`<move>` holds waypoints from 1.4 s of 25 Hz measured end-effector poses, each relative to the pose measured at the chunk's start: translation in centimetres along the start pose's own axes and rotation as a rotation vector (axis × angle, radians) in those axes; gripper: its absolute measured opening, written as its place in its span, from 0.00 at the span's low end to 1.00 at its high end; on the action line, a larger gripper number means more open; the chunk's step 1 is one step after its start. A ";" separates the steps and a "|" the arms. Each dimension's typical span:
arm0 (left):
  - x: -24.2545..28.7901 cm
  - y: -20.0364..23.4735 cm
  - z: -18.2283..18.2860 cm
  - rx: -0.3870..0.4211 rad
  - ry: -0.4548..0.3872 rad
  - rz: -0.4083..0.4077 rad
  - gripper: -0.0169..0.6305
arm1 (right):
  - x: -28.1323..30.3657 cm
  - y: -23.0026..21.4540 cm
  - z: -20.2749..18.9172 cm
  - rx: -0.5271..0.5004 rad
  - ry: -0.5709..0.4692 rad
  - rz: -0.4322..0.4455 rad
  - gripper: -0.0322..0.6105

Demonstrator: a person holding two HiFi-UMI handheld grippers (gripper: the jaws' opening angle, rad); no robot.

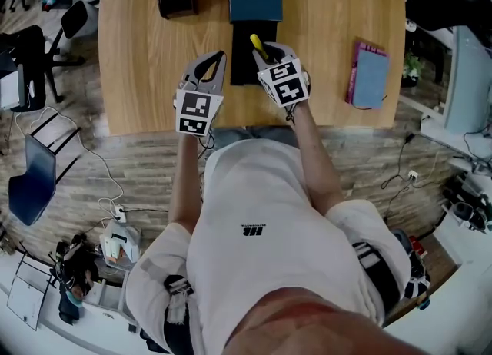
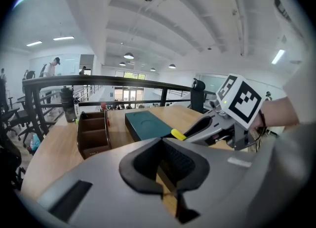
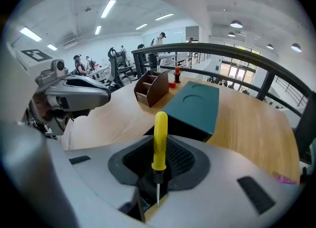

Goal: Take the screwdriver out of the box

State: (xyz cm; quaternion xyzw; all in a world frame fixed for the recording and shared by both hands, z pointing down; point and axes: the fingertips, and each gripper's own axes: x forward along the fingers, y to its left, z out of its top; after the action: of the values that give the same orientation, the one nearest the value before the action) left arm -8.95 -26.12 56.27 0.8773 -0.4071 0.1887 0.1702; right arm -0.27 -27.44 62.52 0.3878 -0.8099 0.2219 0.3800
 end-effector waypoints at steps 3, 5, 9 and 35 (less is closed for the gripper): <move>-0.4 -0.2 1.3 0.018 -0.021 -0.006 0.04 | -1.8 -0.2 0.7 0.001 -0.034 -0.015 0.16; -0.6 -0.2 2.2 0.032 -0.033 -0.012 0.04 | -3.1 -0.3 1.5 -0.002 -0.068 -0.022 0.16; -1.1 -0.4 4.1 0.061 -0.061 -0.026 0.04 | -5.8 -0.3 3.7 -0.012 -0.161 -0.043 0.16; -8.8 -4.4 12.8 0.085 -0.268 -0.077 0.04 | -20.9 3.4 10.4 -0.008 -0.701 -0.025 0.16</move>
State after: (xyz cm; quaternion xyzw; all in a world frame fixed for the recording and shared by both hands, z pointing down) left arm -8.32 -23.48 40.35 0.9160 -0.3840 0.0802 0.0842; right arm 1.00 -22.63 39.49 0.4487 -0.8872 0.0674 0.0832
